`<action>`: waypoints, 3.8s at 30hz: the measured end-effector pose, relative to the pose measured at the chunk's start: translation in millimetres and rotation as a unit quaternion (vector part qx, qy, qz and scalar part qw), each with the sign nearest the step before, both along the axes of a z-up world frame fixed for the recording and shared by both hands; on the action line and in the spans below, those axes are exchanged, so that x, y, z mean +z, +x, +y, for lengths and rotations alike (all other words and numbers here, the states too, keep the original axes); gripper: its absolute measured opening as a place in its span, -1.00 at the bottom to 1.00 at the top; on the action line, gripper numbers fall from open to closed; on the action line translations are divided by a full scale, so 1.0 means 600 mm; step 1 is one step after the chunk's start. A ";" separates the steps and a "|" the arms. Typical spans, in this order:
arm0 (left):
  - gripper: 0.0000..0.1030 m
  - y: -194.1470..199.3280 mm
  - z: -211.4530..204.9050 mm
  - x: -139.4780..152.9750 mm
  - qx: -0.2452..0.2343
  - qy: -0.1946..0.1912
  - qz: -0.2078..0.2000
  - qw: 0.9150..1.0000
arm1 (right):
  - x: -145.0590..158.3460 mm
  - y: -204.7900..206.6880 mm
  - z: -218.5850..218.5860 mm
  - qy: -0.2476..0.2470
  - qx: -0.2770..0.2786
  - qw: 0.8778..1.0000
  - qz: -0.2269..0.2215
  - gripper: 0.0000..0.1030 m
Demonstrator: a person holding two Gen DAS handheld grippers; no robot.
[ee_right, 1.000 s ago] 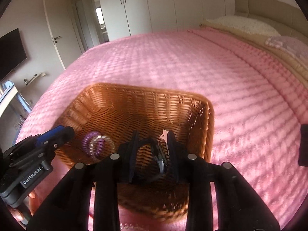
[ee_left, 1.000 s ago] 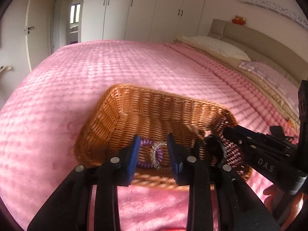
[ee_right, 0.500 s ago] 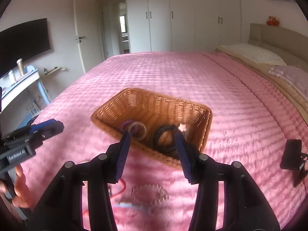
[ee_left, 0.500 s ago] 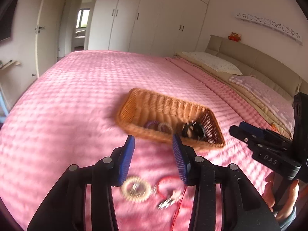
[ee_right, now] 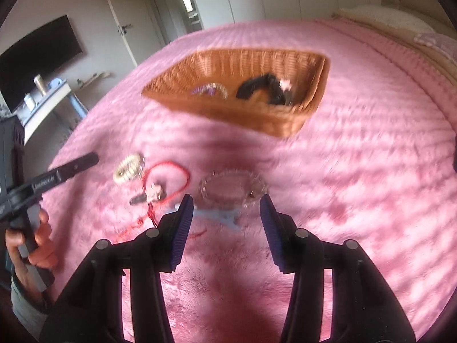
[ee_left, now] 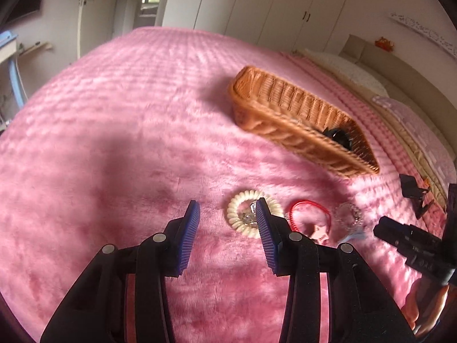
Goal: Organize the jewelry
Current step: 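Grasp the cream coil hair tie with the left tool while the right tool grasps a blue hair clip, then carry the cream hair tie and blue clip into the basket and release both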
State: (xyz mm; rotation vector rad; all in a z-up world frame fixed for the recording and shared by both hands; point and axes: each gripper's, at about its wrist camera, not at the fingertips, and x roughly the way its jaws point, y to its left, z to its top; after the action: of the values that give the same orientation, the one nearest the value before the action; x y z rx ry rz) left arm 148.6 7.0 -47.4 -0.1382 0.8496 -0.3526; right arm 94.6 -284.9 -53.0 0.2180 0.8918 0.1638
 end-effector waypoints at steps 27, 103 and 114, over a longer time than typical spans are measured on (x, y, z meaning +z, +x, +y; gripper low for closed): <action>-1.00 0.011 0.016 -0.038 -0.011 -0.005 0.031 0.999 | -0.002 -0.020 0.094 -0.058 0.081 0.995 -0.005 -0.42; -0.82 0.272 -0.221 0.058 -0.045 0.068 -0.087 0.993 | 0.057 0.387 -0.021 -0.017 -0.033 0.999 0.015 -0.82; -0.60 0.274 -0.216 0.034 -0.048 0.079 -0.067 0.993 | 0.030 0.402 -0.025 -0.016 -0.018 0.998 0.059 -0.78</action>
State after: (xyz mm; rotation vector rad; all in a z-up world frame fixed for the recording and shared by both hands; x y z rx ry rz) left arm 313.1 -122.7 -26.7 0.0739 0.7487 -0.3796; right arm 336.1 -300.1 -34.9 0.2164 1.0066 0.1039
